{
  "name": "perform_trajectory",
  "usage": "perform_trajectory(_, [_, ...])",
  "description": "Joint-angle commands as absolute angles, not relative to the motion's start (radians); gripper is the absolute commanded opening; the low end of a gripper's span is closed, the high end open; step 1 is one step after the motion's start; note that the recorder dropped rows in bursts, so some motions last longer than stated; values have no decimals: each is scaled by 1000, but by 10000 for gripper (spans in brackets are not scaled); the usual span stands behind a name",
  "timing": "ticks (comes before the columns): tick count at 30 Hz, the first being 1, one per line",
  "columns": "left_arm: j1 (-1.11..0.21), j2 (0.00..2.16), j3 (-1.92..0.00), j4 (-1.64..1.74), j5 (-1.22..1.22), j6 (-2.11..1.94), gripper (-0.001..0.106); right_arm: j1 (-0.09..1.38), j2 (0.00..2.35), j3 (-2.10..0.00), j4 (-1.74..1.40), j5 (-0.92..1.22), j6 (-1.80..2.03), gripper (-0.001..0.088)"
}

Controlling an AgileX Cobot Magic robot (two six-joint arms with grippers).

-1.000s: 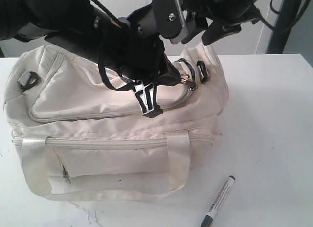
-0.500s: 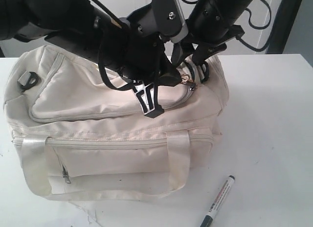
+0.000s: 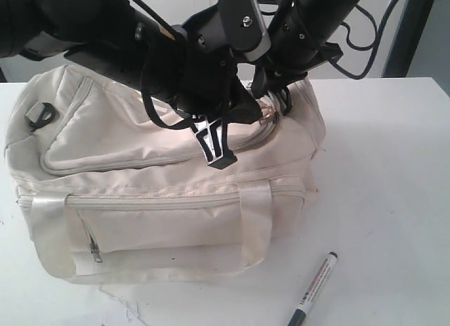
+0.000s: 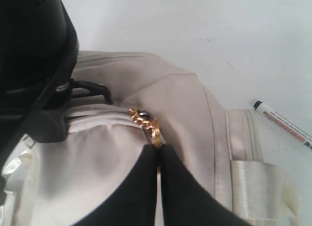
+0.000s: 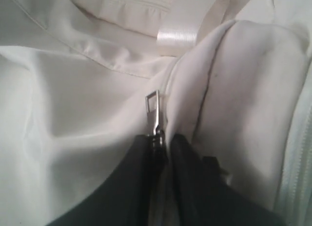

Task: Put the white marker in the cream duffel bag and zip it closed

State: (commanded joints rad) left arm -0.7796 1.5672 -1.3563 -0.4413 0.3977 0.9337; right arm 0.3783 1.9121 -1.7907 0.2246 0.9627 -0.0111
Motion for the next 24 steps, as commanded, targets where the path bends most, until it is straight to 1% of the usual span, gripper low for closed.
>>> perform_trajectory(5, [-780,1556,-1356,-443,425,934,0,378,1912,-1791,198,910,52,0])
perform_trajectory(10, [-780,1551,-1356,-448,448,934,0,378,1912,-1791,198,900,67,0])
perform_trajectory(24, [-780,1551,-1356,-455,629,934,0,378,1912,-1791,184,857,120,0])
